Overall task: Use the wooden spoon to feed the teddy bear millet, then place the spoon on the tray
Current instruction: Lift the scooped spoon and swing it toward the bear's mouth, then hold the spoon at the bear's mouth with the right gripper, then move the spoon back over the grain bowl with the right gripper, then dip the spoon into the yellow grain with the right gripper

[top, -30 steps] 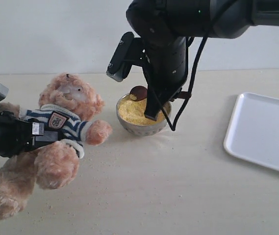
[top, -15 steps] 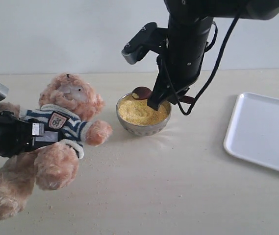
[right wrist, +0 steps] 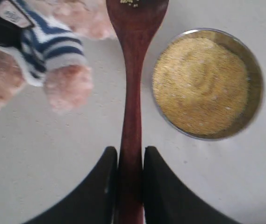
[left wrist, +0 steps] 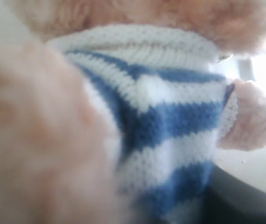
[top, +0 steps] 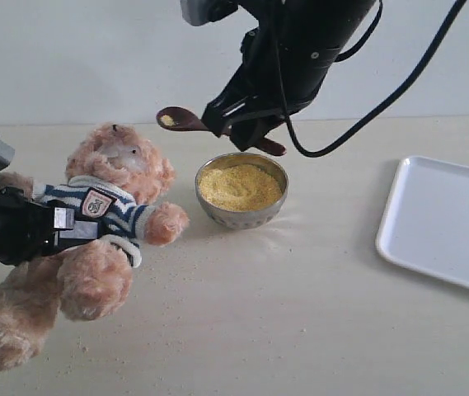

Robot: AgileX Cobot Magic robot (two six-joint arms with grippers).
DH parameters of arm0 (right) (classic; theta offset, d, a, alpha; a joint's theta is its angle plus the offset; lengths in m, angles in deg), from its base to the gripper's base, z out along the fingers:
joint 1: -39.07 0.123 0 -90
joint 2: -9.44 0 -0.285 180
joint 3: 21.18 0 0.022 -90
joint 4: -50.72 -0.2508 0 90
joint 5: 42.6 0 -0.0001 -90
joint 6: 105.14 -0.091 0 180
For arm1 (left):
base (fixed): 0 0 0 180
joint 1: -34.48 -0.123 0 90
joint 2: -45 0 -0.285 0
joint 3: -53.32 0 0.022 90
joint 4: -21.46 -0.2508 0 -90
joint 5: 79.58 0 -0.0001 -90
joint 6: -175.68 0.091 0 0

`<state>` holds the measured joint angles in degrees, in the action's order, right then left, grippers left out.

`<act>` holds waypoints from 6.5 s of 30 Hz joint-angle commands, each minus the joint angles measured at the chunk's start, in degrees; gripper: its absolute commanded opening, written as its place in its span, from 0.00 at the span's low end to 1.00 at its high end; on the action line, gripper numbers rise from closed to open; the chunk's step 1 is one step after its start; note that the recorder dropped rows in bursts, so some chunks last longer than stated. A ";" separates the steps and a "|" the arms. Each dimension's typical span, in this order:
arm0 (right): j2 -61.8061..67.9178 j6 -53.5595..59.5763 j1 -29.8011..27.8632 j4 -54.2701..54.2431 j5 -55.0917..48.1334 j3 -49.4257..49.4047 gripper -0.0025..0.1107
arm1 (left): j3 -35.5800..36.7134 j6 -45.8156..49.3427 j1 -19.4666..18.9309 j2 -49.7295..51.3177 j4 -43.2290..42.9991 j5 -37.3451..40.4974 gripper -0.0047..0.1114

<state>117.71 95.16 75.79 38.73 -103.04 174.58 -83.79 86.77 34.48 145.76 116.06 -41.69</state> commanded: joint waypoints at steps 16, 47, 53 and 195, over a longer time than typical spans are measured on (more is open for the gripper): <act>1.55 2.32 6.74 1.72 9.67 0.36 0.02 | -0.02 0.26 -0.12 -0.02 0.35 4.40 0.08; 7.16 -11.55 21.72 53.99 4.29 0.36 0.02 | -0.02 0.26 -0.12 -0.02 0.24 4.51 0.08; 7.16 -14.18 23.75 58.72 2.43 0.36 0.02 | -0.02 0.26 -0.12 -0.02 0.24 4.51 0.08; 22.18 -1.66 3.22 35.99 -9.52 11.91 0.02 | -2.97 6.09 -0.12 4.58 5.35 0.06 0.08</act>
<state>140.07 92.84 79.02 75.03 -112.37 186.02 -86.46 93.05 34.48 150.52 120.58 -43.06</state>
